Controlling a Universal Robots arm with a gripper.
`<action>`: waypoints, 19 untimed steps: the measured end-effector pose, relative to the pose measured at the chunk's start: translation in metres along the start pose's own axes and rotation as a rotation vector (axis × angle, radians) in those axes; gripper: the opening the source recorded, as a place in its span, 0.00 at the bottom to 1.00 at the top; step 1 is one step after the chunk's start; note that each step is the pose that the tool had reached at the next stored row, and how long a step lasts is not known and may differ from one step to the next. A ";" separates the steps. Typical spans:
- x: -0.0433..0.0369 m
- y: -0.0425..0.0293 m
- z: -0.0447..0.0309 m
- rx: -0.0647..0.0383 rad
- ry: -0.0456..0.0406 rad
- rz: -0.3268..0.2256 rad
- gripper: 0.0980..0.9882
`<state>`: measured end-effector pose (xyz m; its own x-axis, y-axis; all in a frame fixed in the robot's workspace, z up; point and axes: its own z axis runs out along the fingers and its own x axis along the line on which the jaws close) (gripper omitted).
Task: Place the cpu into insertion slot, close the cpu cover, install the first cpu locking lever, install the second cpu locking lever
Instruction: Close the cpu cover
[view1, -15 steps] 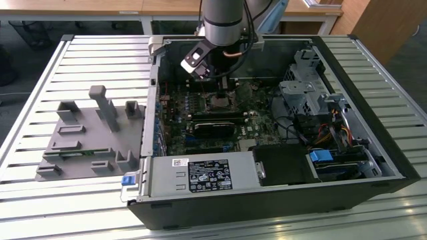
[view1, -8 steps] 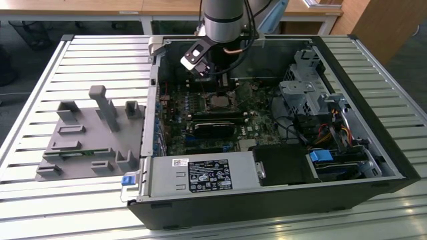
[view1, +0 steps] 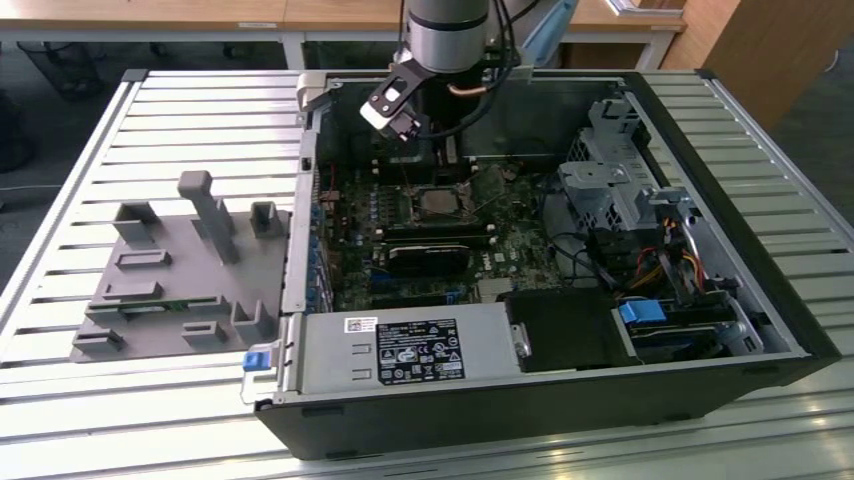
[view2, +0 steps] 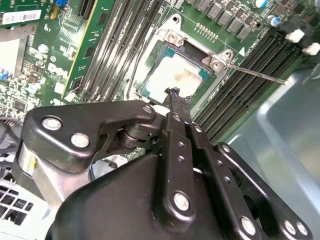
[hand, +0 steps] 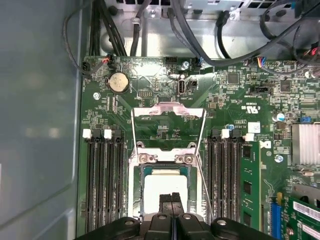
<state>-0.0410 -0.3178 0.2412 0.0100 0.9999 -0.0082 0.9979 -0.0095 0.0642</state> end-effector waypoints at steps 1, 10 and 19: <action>0.0000 0.0001 -0.0018 0.000 -0.0002 0.000 0.01; -0.0044 0.0004 -0.0037 0.002 0.0348 0.002 0.01; -0.0054 0.0102 -0.0058 0.020 0.0390 0.003 0.01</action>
<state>-0.0312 -0.3232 0.2477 0.0105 0.9995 0.0309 0.9990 -0.0119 0.0438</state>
